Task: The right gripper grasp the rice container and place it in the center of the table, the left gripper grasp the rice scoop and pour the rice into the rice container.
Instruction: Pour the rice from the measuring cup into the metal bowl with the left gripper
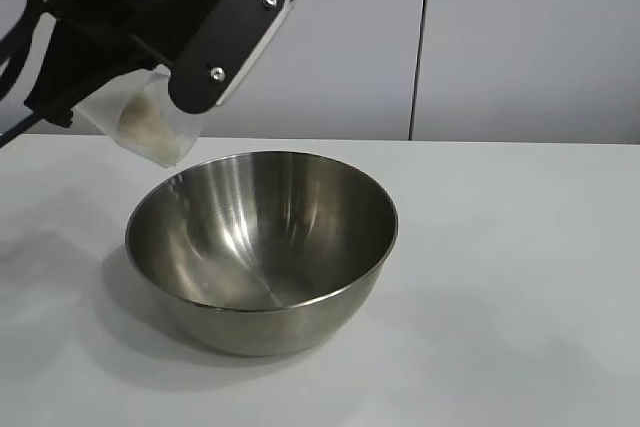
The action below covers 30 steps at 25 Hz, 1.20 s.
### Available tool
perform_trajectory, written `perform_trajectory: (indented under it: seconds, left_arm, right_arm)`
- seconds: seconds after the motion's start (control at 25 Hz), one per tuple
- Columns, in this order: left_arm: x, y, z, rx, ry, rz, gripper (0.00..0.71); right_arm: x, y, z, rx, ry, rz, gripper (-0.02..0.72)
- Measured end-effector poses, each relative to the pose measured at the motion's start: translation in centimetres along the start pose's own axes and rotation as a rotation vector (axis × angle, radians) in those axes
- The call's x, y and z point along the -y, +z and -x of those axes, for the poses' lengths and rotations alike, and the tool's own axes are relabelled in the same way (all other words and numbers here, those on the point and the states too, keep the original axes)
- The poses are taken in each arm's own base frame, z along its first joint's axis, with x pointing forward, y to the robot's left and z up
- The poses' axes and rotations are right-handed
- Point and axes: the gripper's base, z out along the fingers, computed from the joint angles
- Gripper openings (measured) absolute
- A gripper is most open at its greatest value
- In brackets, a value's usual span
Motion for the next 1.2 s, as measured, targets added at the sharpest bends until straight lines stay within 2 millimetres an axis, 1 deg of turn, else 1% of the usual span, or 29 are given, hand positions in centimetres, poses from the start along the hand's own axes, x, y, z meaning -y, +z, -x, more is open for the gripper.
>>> perform_trajectory:
  seconds: [0.2, 0.4, 0.48, 1.2]
  left_arm:
    - [-1.0, -0.4, 1.8, -0.039, 0.093, 0.026, 0.009]
    - [-2.0, -0.3, 2.8, -0.094, 0.164, 0.036, 0.009]
    - [-2.0, -0.2, 3.2, -0.099, 0.178, 0.032, 0.009]
    - [-1.9, -0.1, 3.2, -0.120, 0.209, 0.016, 0.009]
  right_arm:
    - [0.0, 0.0, 0.0, 0.000, 0.000, 0.000, 0.463]
    - [0.0, 0.0, 0.0, 0.000, 0.000, 0.001, 0.463]
    - [0.0, 0.0, 0.0, 0.000, 0.000, 0.001, 0.463]
    - [0.0, 0.0, 0.0, 0.000, 0.000, 0.001, 0.463]
